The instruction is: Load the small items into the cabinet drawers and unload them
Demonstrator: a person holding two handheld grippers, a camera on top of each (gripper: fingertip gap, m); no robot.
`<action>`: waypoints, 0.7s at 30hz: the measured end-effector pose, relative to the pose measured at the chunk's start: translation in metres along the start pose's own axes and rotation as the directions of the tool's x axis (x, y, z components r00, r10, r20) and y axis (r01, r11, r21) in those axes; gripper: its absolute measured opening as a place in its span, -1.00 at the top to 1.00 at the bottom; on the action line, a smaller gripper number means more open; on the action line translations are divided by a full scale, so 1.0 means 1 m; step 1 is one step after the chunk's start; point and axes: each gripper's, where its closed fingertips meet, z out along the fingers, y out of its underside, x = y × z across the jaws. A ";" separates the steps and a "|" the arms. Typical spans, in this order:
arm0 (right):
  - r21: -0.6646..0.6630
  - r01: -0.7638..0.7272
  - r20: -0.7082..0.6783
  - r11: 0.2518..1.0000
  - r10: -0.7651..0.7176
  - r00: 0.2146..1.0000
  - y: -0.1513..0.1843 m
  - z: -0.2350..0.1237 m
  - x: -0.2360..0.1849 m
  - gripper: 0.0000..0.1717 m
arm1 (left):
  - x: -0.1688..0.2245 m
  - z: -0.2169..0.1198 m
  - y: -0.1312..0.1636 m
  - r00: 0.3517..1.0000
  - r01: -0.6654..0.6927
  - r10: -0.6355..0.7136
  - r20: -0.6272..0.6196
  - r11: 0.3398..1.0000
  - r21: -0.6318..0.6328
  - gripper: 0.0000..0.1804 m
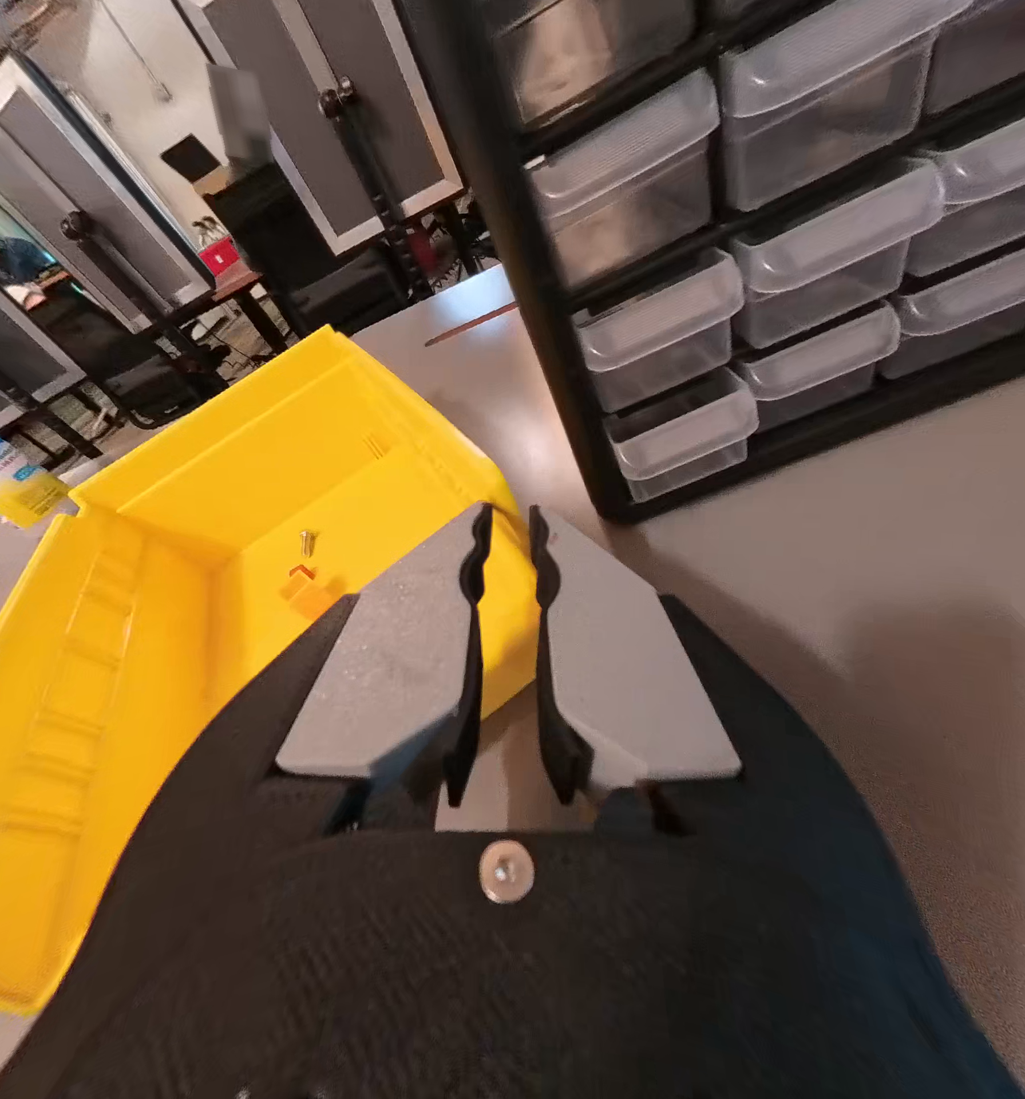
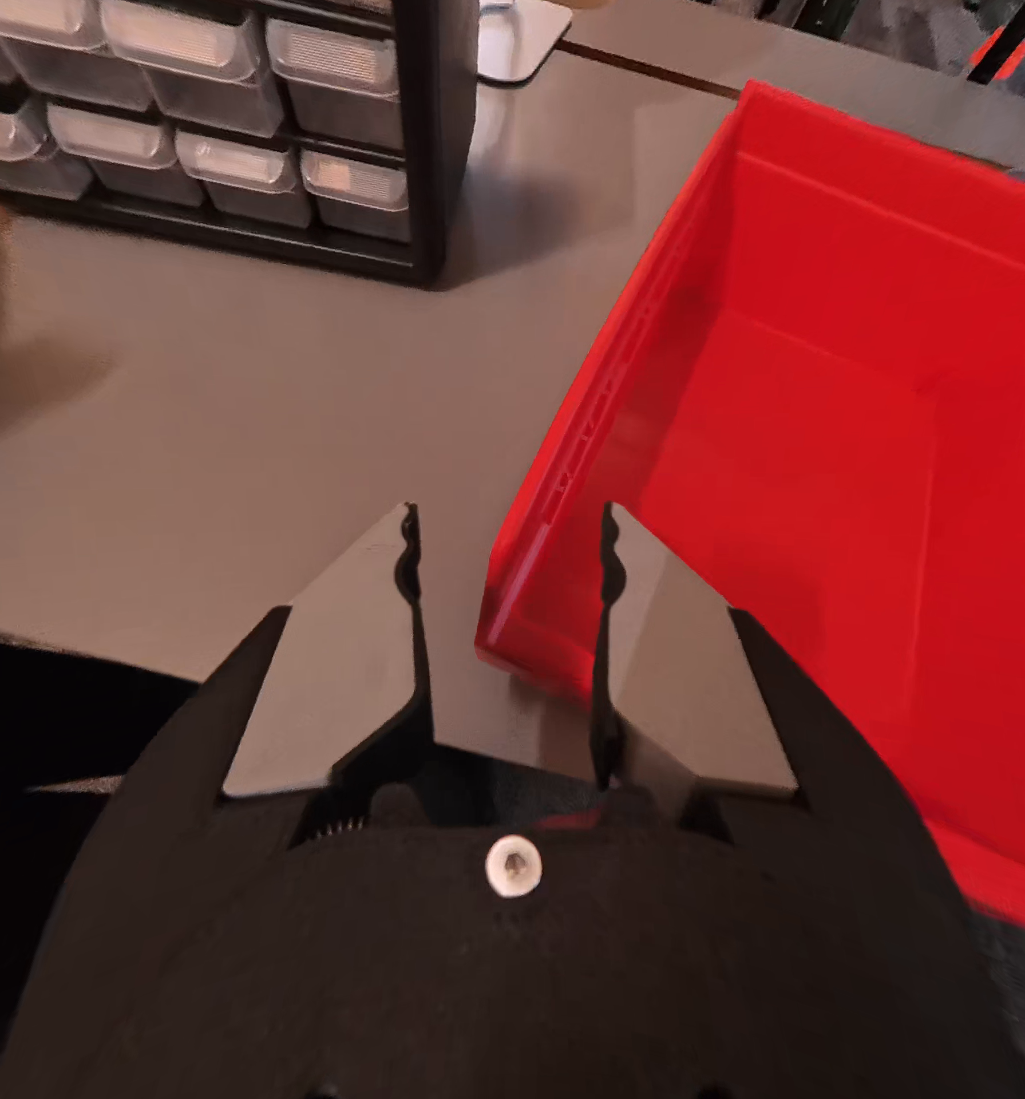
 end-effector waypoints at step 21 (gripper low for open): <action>0.090 -0.100 0.038 0.991 0.097 0.995 0.007 0.034 0.035 0.97 | -0.028 -0.024 0.020 0.971 -0.090 0.087 -0.221 0.996 -0.006 0.90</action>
